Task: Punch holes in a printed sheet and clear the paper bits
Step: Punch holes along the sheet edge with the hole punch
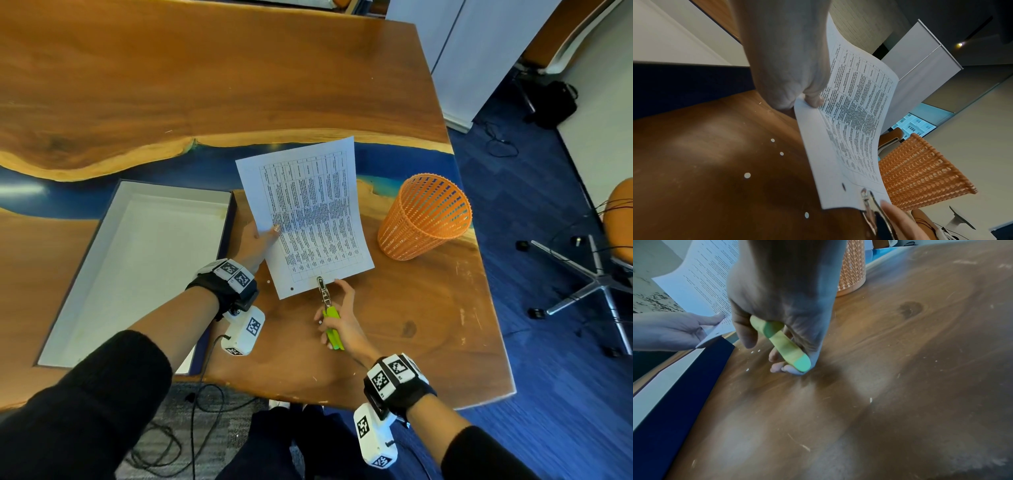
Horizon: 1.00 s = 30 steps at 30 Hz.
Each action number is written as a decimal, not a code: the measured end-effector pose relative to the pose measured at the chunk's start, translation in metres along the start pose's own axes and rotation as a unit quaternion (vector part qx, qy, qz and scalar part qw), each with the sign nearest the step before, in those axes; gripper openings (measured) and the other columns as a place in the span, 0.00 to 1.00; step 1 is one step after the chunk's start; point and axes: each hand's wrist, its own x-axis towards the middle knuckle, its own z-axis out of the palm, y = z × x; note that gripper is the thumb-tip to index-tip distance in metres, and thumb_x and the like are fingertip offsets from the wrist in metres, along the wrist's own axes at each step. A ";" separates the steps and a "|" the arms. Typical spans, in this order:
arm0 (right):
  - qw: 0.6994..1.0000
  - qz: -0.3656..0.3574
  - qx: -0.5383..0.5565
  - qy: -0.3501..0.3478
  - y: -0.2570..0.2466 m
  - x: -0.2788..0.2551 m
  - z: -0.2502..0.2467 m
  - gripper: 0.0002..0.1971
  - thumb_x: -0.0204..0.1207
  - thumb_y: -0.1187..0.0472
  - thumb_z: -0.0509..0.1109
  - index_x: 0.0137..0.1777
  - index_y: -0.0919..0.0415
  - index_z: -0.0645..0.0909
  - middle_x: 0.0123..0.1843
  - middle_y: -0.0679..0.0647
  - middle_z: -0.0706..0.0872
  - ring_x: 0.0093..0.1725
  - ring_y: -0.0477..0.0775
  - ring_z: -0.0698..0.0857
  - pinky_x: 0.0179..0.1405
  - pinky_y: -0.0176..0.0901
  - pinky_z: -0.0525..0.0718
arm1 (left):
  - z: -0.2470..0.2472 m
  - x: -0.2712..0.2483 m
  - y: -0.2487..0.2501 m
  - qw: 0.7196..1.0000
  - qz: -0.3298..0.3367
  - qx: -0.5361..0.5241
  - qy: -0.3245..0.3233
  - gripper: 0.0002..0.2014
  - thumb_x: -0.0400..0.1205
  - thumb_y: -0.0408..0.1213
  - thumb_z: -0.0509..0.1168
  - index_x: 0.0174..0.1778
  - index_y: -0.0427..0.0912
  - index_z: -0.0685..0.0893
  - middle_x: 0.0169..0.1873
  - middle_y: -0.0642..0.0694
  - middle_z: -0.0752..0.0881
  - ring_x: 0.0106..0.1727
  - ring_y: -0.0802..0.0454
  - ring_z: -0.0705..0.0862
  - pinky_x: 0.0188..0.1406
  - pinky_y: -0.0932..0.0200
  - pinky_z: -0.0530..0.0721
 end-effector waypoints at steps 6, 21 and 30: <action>0.999 -0.037 -0.023 0.003 -0.002 0.001 0.002 0.43 0.61 0.78 0.62 0.67 0.31 0.68 0.35 0.62 0.73 0.22 0.53 0.69 0.17 0.39 0.67 | -0.002 -0.001 0.002 1.000 0.017 0.008 0.000 0.20 0.84 0.29 0.61 0.73 0.32 0.72 0.68 0.33 0.79 0.59 0.44 0.82 0.59 0.47 0.81; 0.997 0.001 0.059 -0.043 -0.005 0.000 0.002 0.42 0.56 0.74 0.63 0.69 0.38 0.66 0.34 0.59 0.79 0.22 0.55 0.72 0.18 0.39 0.69 | -0.002 -0.001 -0.001 1.000 -0.007 -0.011 -0.003 0.21 0.83 0.30 0.62 0.73 0.32 0.71 0.68 0.33 0.79 0.65 0.39 0.82 0.64 0.39 0.81; 0.996 0.004 0.079 -0.044 -0.008 0.003 0.000 0.45 0.55 0.74 0.62 0.72 0.36 0.68 0.31 0.60 0.74 0.20 0.54 0.71 0.14 0.36 0.69 | -0.007 0.002 0.000 1.000 -0.003 -0.006 0.012 0.20 0.83 0.29 0.62 0.73 0.31 0.72 0.68 0.33 0.80 0.65 0.38 0.81 0.62 0.42 0.81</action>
